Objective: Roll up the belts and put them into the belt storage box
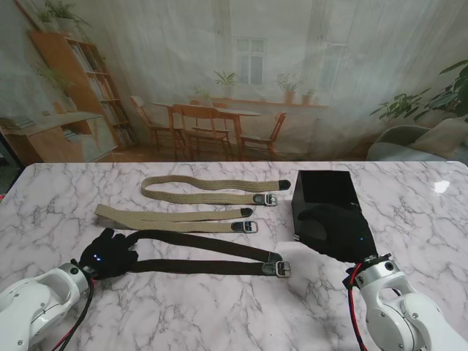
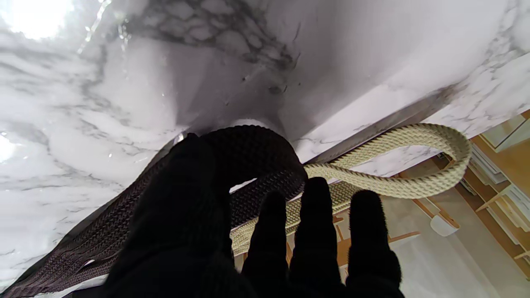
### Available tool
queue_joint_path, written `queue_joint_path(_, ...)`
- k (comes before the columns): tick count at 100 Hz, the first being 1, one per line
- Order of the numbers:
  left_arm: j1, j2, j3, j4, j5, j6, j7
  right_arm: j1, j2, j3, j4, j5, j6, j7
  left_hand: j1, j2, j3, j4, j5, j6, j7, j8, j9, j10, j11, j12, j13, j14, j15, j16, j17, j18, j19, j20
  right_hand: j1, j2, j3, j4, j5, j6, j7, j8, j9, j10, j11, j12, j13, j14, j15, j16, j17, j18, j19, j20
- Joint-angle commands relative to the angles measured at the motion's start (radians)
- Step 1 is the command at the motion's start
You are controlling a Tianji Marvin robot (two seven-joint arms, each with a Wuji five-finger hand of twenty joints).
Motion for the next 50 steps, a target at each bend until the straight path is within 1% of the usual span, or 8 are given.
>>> queue_joint_path(1, 0.023, 0.000, -0.014, -0.029, 0.012, -0.013, 0.004, -0.008, 0.000, -0.003, -0.010, -0.007, -0.002, 0.004, 0.052, -0.015, 0.028, -0.002, 0.030, -0.028, 0.026, -0.011, 0.046, -0.012, 0.027, 0.021, 0.011, 0.003, 0.025, 0.012, 0.001, 0.004, 0.033, 0.024, -0.003, 0.031, 0.001, 0.014, 0.024, 0.007, 0.005, 0.007, 0.004, -0.003, 0.001, 0.003, 0.008, -0.017, 0.029, 0.005, -0.008, -0.017, 0.007, 0.012)
queue_joint_path(18, 0.072, -0.002, -0.070, -0.107, 0.034, -0.067, 0.034, -0.032, 0.004, -0.004, -0.036, -0.026, -0.013, 0.018, 0.053, -0.025, 0.028, 0.000, 0.040, -0.018, 0.030, -0.025, 0.228, -0.086, 0.078, 0.050, 0.098, -0.006, 0.047, 0.019, 0.031, 0.011, 0.054, 0.030, 0.003, 0.001, 0.012, 0.015, 0.019, 0.009, 0.005, 0.007, 0.012, -0.010, 0.004, 0.004, 0.016, -0.019, 0.032, 0.006, -0.007, -0.017, 0.007, 0.012)
queue_joint_path(22, 0.082, -0.003, -0.083, -0.128, 0.034, -0.084, 0.038, -0.039, 0.006, -0.004, -0.043, -0.033, -0.020, 0.025, 0.053, -0.029, 0.030, 0.002, 0.044, -0.011, 0.031, -0.030, 0.271, -0.117, 0.091, 0.060, 0.137, -0.032, 0.058, 0.023, 0.044, 0.012, 0.065, 0.035, 0.002, -0.009, 0.018, 0.015, 0.013, 0.012, 0.003, 0.006, 0.014, -0.011, 0.004, 0.004, 0.018, -0.021, 0.032, 0.006, -0.006, -0.017, 0.007, 0.012)
queue_joint_path(25, 0.087, -0.004, -0.091, -0.142, 0.034, -0.097, 0.042, -0.043, 0.008, -0.003, -0.048, -0.040, -0.027, 0.032, 0.050, -0.034, 0.040, 0.001, 0.045, -0.008, 0.040, -0.040, 0.309, -0.125, 0.093, 0.146, 0.166, -0.038, 0.056, 0.033, 0.052, 0.012, 0.081, 0.036, 0.001, -0.015, 0.023, 0.014, 0.006, 0.015, 0.000, 0.006, 0.017, -0.013, 0.005, 0.005, 0.020, -0.022, 0.032, 0.006, -0.003, -0.018, 0.008, 0.012)
queue_joint_path(29, 0.093, -0.006, -0.101, -0.162, 0.029, -0.116, 0.044, -0.048, 0.011, -0.002, -0.054, -0.052, -0.037, 0.046, 0.047, -0.038, 0.045, 0.001, 0.050, -0.005, 0.046, -0.046, 0.362, -0.116, 0.086, 0.242, 0.208, -0.045, 0.074, 0.051, 0.065, 0.015, 0.100, 0.040, -0.001, -0.021, 0.030, 0.014, -0.002, 0.019, -0.002, 0.005, 0.019, -0.016, 0.006, 0.005, 0.024, -0.023, 0.033, 0.006, 0.000, -0.019, 0.008, 0.012)
queue_joint_path(36, 0.101, -0.010, -0.117, -0.198, 0.011, -0.150, 0.037, -0.053, 0.017, -0.003, -0.063, -0.065, -0.056, 0.079, 0.049, -0.041, 0.047, 0.001, 0.054, -0.005, 0.048, -0.046, 0.407, -0.116, 0.097, 0.265, 0.245, -0.047, 0.089, 0.060, 0.080, 0.018, 0.110, 0.042, -0.022, -0.041, 0.076, 0.009, -0.020, 0.027, -0.007, 0.003, 0.021, -0.019, 0.008, 0.006, 0.031, -0.026, 0.034, 0.007, 0.004, -0.022, 0.007, 0.012)
queue_joint_path(39, 0.102, -0.011, -0.122, -0.210, 0.007, -0.162, 0.040, -0.056, 0.019, -0.003, -0.067, -0.068, -0.066, 0.098, 0.048, -0.042, 0.049, 0.001, 0.055, -0.006, 0.048, -0.046, 0.422, -0.093, 0.078, 0.291, 0.256, -0.045, 0.096, 0.075, 0.084, 0.019, 0.124, 0.046, -0.024, -0.044, 0.079, 0.008, -0.034, 0.029, -0.013, 0.001, 0.020, -0.022, 0.007, 0.006, 0.033, -0.027, 0.034, 0.007, 0.005, -0.023, 0.008, 0.012)
queue_joint_path(50, 0.099, -0.016, -0.133, -0.249, -0.012, -0.198, 0.053, -0.051, 0.026, -0.023, -0.065, -0.075, -0.089, 0.129, 0.049, -0.040, 0.051, 0.001, 0.053, 0.000, 0.046, -0.046, 0.435, -0.087, 0.080, 0.299, 0.269, -0.041, 0.100, 0.082, 0.093, 0.021, 0.131, 0.047, -0.033, -0.049, 0.086, 0.005, -0.145, 0.049, -0.055, -0.011, -0.003, -0.024, 0.002, 0.003, 0.033, -0.029, 0.033, 0.007, 0.011, -0.027, 0.011, 0.013)
